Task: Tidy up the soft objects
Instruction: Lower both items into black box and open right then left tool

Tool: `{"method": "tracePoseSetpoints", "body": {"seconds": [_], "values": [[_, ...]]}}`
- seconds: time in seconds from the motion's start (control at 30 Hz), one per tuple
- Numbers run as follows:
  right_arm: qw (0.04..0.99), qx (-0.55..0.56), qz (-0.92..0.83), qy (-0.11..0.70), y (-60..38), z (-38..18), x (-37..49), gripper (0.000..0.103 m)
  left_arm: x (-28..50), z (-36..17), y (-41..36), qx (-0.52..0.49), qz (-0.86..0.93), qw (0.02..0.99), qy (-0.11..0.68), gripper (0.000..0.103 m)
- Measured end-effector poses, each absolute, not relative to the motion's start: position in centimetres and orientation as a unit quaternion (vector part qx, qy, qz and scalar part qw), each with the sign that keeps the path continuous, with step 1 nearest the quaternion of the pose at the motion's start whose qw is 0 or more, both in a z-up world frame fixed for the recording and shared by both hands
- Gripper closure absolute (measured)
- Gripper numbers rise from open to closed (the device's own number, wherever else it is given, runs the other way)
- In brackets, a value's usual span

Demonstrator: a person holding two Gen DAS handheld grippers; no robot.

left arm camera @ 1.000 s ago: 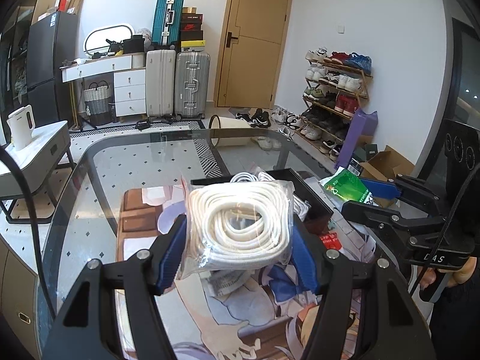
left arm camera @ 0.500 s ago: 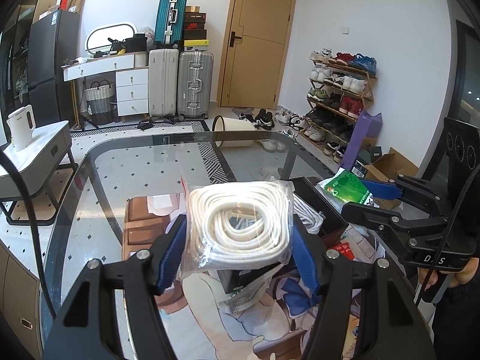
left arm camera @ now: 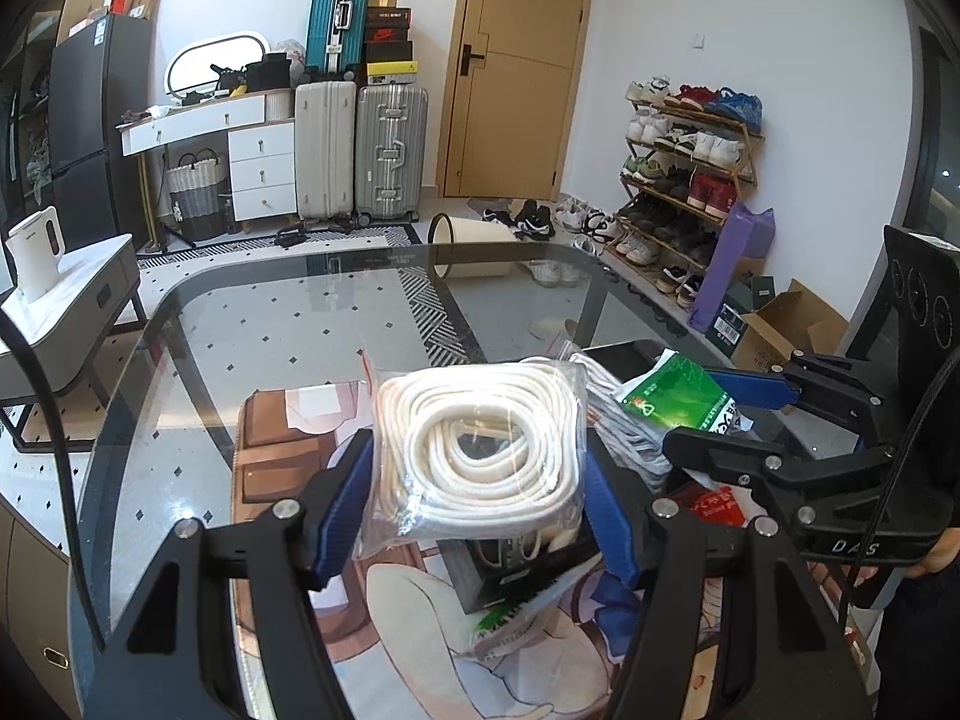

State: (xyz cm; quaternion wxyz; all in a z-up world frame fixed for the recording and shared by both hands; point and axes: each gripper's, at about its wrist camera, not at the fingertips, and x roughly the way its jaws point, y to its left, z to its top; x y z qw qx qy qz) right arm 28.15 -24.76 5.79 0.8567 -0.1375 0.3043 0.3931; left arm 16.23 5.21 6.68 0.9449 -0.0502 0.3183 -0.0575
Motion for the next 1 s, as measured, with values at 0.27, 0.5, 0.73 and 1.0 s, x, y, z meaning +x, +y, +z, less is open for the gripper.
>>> {"method": "tracePoseSetpoints", "body": {"seconds": [0.27,0.5,0.73,1.0], "values": [[0.85,-0.145,0.387,0.327,-23.6,4.1,29.7,0.054,17.7,5.6,4.6,-0.043,-0.061,0.942,0.326,0.038],[0.849,-0.155,0.377,0.337,-23.1,3.2,30.7,0.054,18.9,4.5,4.2,-0.038,-0.063,0.939,0.335,0.038],[0.847,-0.169,0.368,0.344,-22.6,2.2,31.3,0.054,19.3,4.4,4.1,-0.034,-0.063,0.94,0.333,0.038],[0.856,-0.166,0.363,0.33,-23.6,2.6,31.3,0.018,18.9,4.7,4.3,-0.036,-0.068,0.941,0.329,0.038]]}}
